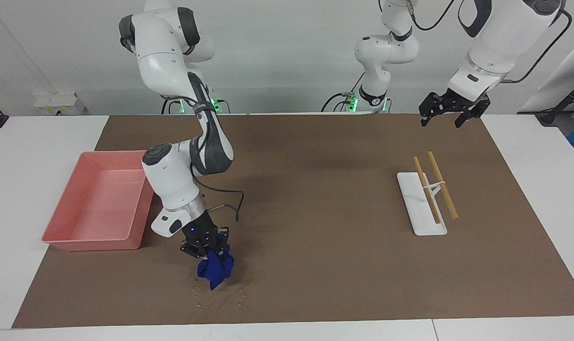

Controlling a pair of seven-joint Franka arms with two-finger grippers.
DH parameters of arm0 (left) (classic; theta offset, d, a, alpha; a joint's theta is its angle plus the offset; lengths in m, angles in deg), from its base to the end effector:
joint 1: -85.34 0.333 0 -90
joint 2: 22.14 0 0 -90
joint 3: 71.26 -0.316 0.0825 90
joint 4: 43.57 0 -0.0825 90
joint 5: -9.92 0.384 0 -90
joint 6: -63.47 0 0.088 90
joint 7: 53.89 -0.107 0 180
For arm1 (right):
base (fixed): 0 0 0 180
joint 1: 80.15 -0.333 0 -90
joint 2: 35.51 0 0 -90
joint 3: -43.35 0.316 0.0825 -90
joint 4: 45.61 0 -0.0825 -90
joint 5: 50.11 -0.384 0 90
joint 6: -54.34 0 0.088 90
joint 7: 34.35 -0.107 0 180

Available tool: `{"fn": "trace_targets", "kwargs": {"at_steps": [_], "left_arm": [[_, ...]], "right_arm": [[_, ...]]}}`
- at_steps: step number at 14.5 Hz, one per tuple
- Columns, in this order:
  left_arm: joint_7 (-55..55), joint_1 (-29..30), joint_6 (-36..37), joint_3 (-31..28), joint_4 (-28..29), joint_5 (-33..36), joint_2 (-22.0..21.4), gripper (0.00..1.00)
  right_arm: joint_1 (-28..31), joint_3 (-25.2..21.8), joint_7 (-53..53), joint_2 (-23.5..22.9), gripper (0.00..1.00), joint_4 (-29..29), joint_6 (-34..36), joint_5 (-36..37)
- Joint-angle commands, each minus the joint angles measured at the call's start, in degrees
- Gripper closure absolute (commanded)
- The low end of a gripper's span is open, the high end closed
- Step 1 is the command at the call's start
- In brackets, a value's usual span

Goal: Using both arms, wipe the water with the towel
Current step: 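Wipe the towel across the water spill with the right gripper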

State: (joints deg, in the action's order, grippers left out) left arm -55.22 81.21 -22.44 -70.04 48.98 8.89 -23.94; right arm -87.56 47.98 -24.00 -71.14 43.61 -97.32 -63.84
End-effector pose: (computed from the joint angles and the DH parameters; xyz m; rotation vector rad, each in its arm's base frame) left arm 0.5337 -0.0522 0.6149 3.1191 -0.1828 -0.1329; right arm 0.7270 0.1371 0.3345 -2.8435 -0.2568 -0.6725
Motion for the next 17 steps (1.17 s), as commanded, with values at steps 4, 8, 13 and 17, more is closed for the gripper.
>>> {"fn": "trace_targets", "kwargs": {"at_steps": [4, 8, 13, 17], "left_arm": [[0.36, -0.27, 0.4, 0.01, 0.7, 1.11, -0.75, 0.0], [0.36, -0.27, 0.4, 0.01, 0.7, 1.11, -0.67, 0.0], [0.36, -0.27, 0.4, 0.01, 0.7, 1.11, -0.67, 0.0], [0.36, -0.27, 0.4, 0.01, 0.7, 1.11, -0.67, 0.0]], "right_arm": [[-1.73, 0.99, 0.02, -3.39, 1.0, -2.39, -4.07, 0.46], [-1.91, 1.07, 0.11, -3.57, 1.0, -1.77, -5.83, -1.21], [-1.9, 1.08, 0.2, -3.57, 1.0, -1.24, -5.75, -1.3], [-1.47, 1.08, 0.55, -3.48, 1.0, -0.37, -5.75, -1.39]]}}
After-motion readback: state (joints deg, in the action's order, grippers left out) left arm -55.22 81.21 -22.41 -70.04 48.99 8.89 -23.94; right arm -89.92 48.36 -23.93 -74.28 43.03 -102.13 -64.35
